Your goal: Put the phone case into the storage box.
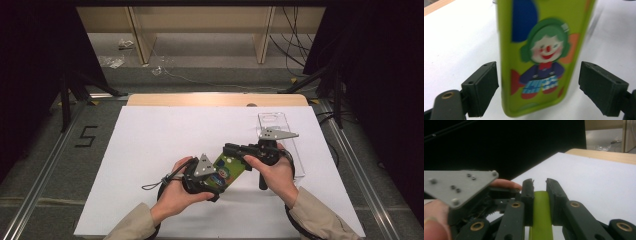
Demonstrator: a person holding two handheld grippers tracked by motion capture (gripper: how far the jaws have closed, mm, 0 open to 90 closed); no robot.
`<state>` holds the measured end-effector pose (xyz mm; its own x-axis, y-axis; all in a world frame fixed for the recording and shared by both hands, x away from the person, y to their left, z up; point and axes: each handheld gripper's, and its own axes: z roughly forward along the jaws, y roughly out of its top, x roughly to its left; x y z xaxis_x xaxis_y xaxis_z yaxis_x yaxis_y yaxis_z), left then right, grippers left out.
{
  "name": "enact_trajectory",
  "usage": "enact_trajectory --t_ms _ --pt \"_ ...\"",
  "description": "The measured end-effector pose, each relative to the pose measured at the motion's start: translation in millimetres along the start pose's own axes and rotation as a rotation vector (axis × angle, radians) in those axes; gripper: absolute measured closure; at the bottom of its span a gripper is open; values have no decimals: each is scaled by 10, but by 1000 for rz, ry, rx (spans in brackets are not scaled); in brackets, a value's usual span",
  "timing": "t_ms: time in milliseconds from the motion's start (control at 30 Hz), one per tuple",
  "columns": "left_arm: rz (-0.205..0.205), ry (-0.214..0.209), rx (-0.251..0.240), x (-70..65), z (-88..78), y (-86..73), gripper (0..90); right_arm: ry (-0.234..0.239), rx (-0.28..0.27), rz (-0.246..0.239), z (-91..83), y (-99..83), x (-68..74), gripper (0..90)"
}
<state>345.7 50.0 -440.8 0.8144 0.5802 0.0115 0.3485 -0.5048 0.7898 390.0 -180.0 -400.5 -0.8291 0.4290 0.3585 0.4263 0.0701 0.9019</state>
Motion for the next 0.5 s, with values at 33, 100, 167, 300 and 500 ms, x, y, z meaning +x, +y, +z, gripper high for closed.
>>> enact_trajectory --t_ms 33,100,167,300,500 --pt "-6 0 0 20 -7 -4 157 -7 -1 -12 -12 19 10 777" --pt "-12 -5 -6 40 -15 -7 162 -12 -2 -27 -32 47 15 777" --pt "-11 -7 -12 55 -18 -9 167 -11 0 -36 -48 64 8 777" --pt "-3 -12 -23 83 -16 -25 175 -18 23 -70 -67 83 1 777" --pt "12 -11 -28 97 -15 -29 180 -12 58 -114 -84 113 -4 777"
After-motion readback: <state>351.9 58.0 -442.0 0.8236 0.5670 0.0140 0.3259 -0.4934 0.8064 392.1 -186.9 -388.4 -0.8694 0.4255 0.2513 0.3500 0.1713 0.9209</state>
